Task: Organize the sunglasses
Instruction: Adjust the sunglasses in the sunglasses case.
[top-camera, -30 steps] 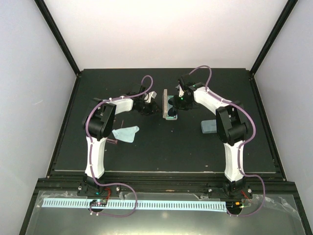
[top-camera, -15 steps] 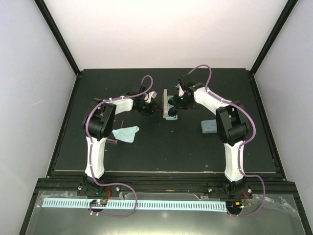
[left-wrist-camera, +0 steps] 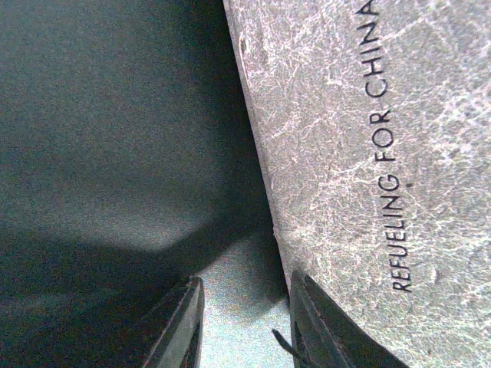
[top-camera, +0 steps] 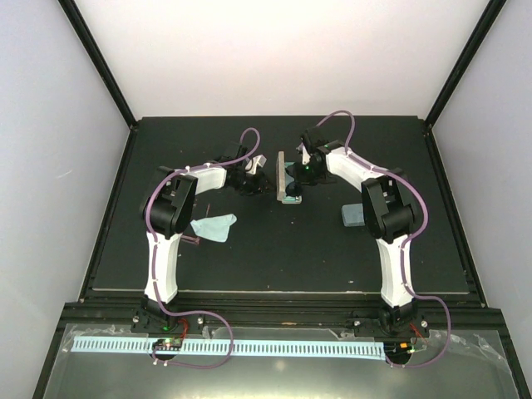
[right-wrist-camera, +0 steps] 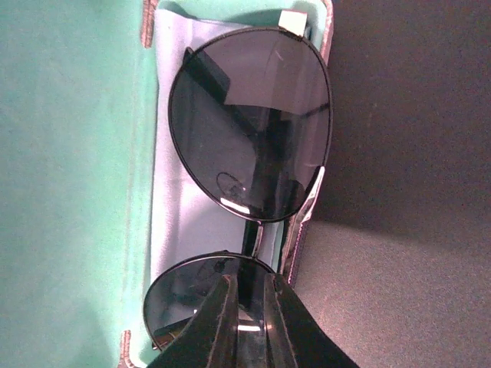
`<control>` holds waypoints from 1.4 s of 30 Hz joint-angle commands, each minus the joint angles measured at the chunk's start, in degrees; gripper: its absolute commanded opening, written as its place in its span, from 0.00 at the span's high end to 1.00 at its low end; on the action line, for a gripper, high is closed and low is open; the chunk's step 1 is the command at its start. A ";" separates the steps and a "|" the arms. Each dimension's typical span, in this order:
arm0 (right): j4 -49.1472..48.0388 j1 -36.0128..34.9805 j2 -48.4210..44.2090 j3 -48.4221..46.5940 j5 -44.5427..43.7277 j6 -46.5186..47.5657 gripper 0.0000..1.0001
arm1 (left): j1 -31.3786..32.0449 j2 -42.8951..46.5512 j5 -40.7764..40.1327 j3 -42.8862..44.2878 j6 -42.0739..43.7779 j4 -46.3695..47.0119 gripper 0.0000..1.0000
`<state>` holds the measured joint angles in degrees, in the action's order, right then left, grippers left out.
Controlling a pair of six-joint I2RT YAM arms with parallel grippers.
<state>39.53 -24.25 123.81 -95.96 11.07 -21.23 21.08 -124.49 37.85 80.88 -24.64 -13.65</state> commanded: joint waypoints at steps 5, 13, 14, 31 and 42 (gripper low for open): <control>-1.50 0.44 0.96 -1.44 5.97 2.19 0.87 | 0.45 -1.03 -2.19 0.09 -0.27 -4.76 0.68; -4.65 0.43 -3.76 1.35 5.35 2.38 0.85 | 0.45 -0.95 -2.18 0.01 -0.28 -4.81 0.68; -4.89 0.43 -4.37 1.72 3.35 2.08 0.84 | 0.45 -0.87 -2.22 0.00 -0.31 -4.70 0.68; -2.80 0.43 -0.57 0.37 -1.75 2.51 0.84 | 0.45 -1.15 -2.09 -0.10 -0.39 -4.62 0.67; -2.58 0.45 1.77 -1.04 2.35 2.88 0.99 | 0.45 -1.16 -2.04 -0.03 -0.30 -4.71 0.68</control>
<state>37.06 -24.01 123.92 -95.02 10.22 -19.03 21.08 -124.49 37.82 80.88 -24.67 -13.65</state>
